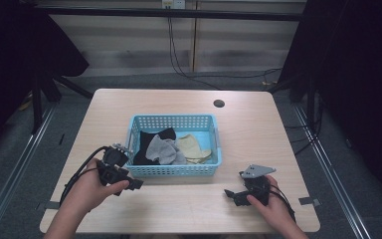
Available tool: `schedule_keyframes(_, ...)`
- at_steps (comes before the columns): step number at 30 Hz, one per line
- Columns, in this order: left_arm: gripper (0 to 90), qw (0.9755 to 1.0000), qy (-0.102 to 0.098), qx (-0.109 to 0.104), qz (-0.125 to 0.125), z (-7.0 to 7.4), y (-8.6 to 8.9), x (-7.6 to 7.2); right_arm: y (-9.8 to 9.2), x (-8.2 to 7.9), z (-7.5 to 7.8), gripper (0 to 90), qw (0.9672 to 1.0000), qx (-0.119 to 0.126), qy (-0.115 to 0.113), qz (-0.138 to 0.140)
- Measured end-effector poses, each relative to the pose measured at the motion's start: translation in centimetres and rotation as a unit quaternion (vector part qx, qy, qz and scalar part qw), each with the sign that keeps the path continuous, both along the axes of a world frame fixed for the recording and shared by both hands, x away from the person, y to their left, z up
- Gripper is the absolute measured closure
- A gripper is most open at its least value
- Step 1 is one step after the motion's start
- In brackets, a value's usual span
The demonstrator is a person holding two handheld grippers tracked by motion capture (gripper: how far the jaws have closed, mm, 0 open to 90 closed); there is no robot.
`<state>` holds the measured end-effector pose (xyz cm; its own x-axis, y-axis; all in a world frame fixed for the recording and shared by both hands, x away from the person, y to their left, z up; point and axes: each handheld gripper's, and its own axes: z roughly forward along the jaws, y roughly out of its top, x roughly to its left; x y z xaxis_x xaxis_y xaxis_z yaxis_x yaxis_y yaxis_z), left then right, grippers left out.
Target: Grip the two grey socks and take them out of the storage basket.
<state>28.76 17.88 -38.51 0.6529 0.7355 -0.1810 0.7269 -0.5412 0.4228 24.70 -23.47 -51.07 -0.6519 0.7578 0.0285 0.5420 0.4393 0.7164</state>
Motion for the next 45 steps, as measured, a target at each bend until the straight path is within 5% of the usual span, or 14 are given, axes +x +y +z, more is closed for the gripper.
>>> schedule_keyframes(6,34.3,1.0000,0.001,-0.003,0.008,1.0,-1.0,1.9,0.0,0.0,0.0,12.2,1.0000,0.000,-0.002,0.001)
schedule_keyframes(13,35.4,0.9998,0.003,0.011,0.016,1.3,-2.4,4.1,0.0,0.0,0.0,12.1,1.0000,0.001,-0.001,-0.001)
schedule_keyframes(14,35.8,0.9995,-0.001,0.026,0.018,1.5,-3.0,4.9,0.0,0.0,0.0,12.1,1.0000,0.001,-0.001,-0.001)
schedule_keyframes(16,36.7,0.9994,0.012,0.018,0.025,1.4,-3.5,5.8,0.0,0.0,0.0,12.2,1.0000,0.001,-0.001,-0.001)
schedule_keyframes(27,42.6,0.9967,0.035,0.037,0.064,-1.3,-4.7,10.2,0.0,0.0,0.0,12.1,1.0000,0.001,-0.002,0.000)
schedule_keyframes(31,44.1,0.9962,0.027,0.021,0.080,-1.8,-4.8,11.1,0.0,0.0,0.0,12.1,1.0000,0.000,-0.003,0.000)
schedule_keyframes(34,44.8,0.9972,0.028,0.008,0.070,-2.0,-5.3,11.4,0.0,0.0,0.0,12.1,1.0000,0.001,-0.002,-0.001)
schedule_keyframes(37,45.2,0.9974,0.030,0.013,0.065,-2.3,-5.8,11.5,0.0,0.0,0.0,12.1,1.0000,0.001,-0.002,0.000)
schedule_keyframes(41,48.6,0.9956,0.028,0.055,0.071,-3.0,-6.8,12.2,0.0,0.1,0.0,12.1,1.0000,0.000,-0.005,0.001)
schedule_keyframes(45,48.9,0.9956,0.040,0.051,0.068,-3.8,-7.0,12.6,0.0,0.1,0.0,12.1,1.0000,0.000,-0.005,0.001)
